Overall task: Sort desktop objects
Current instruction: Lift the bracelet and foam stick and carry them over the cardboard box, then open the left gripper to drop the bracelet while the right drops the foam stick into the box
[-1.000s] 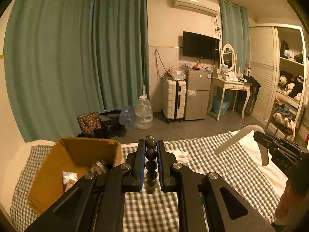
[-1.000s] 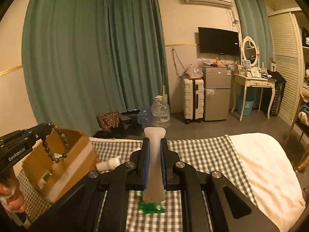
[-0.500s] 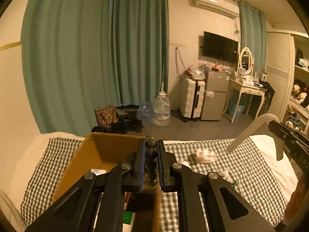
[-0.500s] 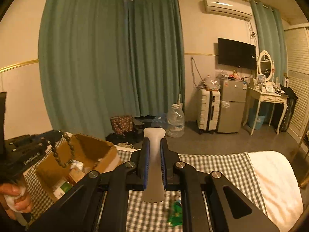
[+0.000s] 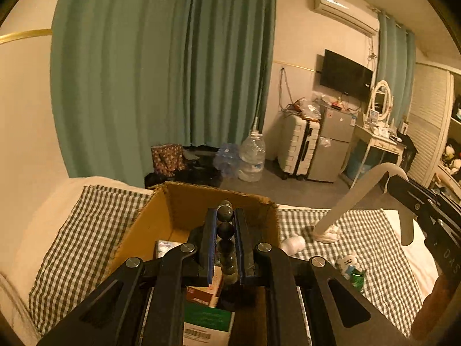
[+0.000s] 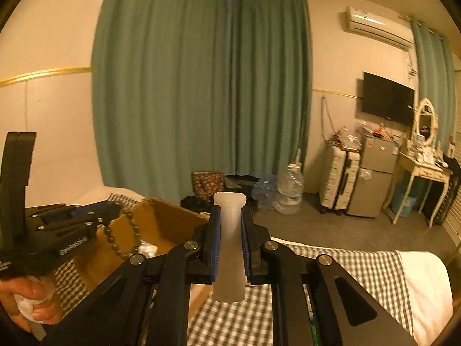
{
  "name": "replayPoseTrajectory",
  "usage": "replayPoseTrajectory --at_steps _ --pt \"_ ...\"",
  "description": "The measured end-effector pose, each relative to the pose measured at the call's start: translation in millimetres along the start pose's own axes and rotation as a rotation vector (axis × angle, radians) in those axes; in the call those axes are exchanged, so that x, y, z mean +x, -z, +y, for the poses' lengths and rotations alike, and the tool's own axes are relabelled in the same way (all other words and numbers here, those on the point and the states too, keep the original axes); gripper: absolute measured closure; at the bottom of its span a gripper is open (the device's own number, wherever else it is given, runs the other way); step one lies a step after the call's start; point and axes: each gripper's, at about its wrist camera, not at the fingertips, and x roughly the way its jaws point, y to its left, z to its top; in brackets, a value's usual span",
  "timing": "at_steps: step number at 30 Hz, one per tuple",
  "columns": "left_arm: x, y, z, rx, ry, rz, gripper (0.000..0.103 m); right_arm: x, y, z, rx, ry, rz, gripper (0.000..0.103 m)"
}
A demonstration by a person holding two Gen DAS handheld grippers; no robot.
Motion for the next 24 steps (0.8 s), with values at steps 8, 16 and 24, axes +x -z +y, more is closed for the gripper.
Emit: replayPoseTrajectory --at_steps 8,16,24 --pt "11.6 6.0 16.2 -0.017 -0.061 0.032 0.092 29.7 -1.4 28.4 -0.011 -0.068 0.027 0.090" --pt "28.3 14.9 26.5 -0.023 -0.106 0.080 0.092 63.2 -2.2 45.4 -0.013 -0.127 0.072 0.091" --pt "56.9 27.6 40.0 -0.061 -0.127 0.162 0.092 102.0 11.1 64.3 -0.021 -0.182 0.133 0.090"
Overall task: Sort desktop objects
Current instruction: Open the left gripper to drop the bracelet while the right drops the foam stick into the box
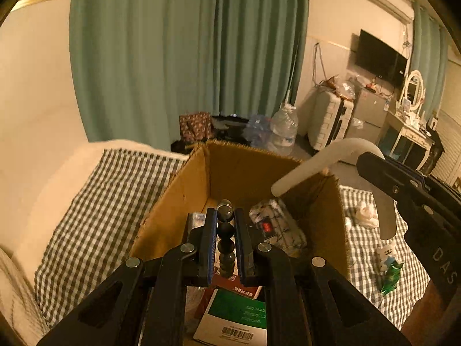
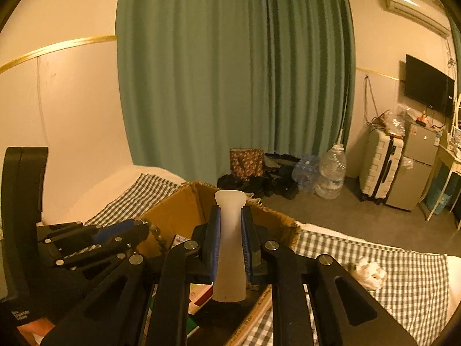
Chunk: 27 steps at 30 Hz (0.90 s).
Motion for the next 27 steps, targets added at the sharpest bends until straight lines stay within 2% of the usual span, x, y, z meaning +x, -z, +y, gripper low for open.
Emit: replayPoseTrajectory --at_steps 8,19,23,26,27 --pt "20.0 7.7 1.1 -0.003 -0.015 0.066 0.092 38.0 12.2 3.7 0.010 -0.028 0.064 0.090" --pt "55.5 20.8 4.6 -0.023 -0.068 0.191 0.092 91.6 34.0 3.6 -0.026 -0.038 0.269 0.087" --pt "52.3 20.0 3.0 -0.027 -0.075 0.186 0.090 101.1 42.5 2.3 -0.016 -0.048 0.316 0.083" --pt "50.8 19.2 4.3 -0.041 -0.087 0.181 0.082 105.3 45.1 2.2 -0.009 -0.055 0.330 0.083" --pt "50.3 17.2 8.6 -0.050 -0.089 0.173 0.067 106.0 45.3 3.0 -0.010 -0.058 0.328 0.081"
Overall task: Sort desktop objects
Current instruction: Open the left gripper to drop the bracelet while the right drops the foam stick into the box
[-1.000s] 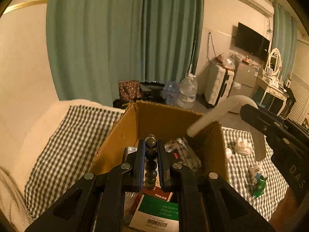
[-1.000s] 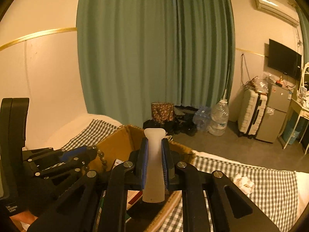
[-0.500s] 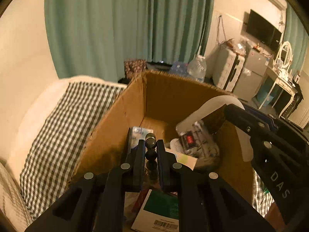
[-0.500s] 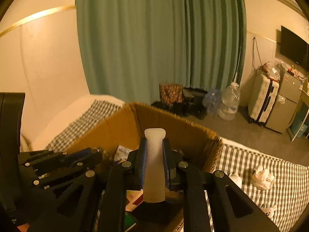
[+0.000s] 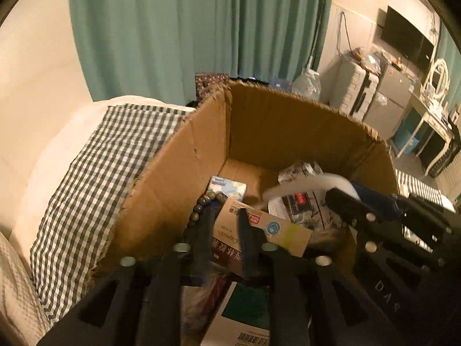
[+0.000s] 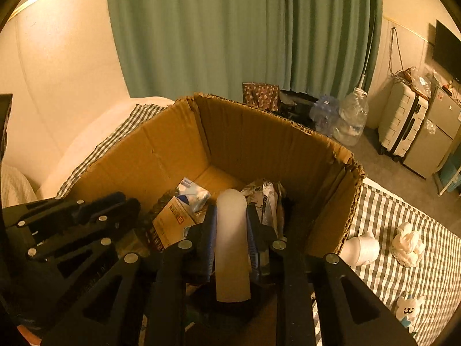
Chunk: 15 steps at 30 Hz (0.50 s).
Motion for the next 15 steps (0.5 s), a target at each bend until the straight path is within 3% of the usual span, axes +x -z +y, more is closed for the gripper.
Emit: replayPoseTrajectory --at_steps 1,3,13,15 --pt "-4.3 -1.3 1.8 -0.016 0.001 -0.018 0.054 -1.0 0.4 0.2 0.000 -0.006 -0.010 0.080" --pt "-13.7 -4.2 5.3 -0.039 0.014 -0.057 0.053 -4.8 -0.7 0.5 0.004 -0.011 -0.038 0.067" --pt "-42.1 -12.5 1.9 -0.052 0.048 -0.159 0.050 -43.8 -2.4 -16.4 0.051 0.013 -0.167 0.059" --pt "-47.6 -14.4 -0.7 -0.048 0.055 -0.175 0.047 -54.4 -1.6 -21.2 0.067 0.024 -0.198 0.052"
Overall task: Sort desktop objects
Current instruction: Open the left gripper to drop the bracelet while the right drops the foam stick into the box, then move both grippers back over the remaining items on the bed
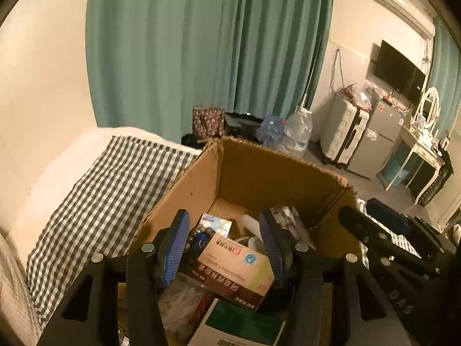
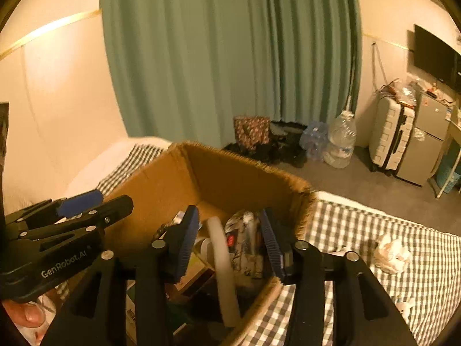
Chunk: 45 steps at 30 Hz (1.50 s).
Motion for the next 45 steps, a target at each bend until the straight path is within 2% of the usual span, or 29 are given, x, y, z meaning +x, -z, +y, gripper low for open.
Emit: replayPoseTrajectory --at_steps 3,11,13,15,16,22,32,41,45 --pt "-8.7 -3.2 -6.6 0.010 0.011 -0.030 0.036 -16.9 -3.3 -8.9 0.023 0.014 -0.041 0.049" --pt "-38.4 -8.1 -29.2 0.037 0.029 -0.112 0.020 -65.6 -6.8 -28.7 0.056 0.050 -0.142 0.037" --pt "-44.6 -9.7 -32.1 0.031 0.026 -0.130 0.005 -80.0 -7.3 -32.7 0.067 0.056 -0.170 0.033" --pt "-52.4 -10.8 -35.1 0.019 0.035 -0.152 0.000 -94.6 -7.6 -34.8 0.070 0.062 -0.203 0.027" --pt "-55.9 -11.5 -36.6 0.018 0.044 -0.161 0.000 -103.3 -7.1 -36.1 0.068 0.070 -0.222 0.026" --pt "-82.7 -14.6 -58.8 0.056 0.053 -0.228 0.000 -151.0 -5.4 -44.4 0.080 0.131 -0.324 0.001" --pt "-129.6 -11.4 -105.2 0.147 0.073 -0.336 0.000 -221.0 0.7 -56.0 0.076 0.237 -0.394 0.000" --pt "-154.7 -3.7 -145.2 0.203 0.156 -0.365 0.000 -267.0 21.3 -73.4 0.089 0.326 -0.395 0.000" --pt "-159.2 4.0 -165.6 0.254 0.144 -0.379 0.000 -288.7 31.2 -87.4 0.111 0.367 -0.400 0.000"
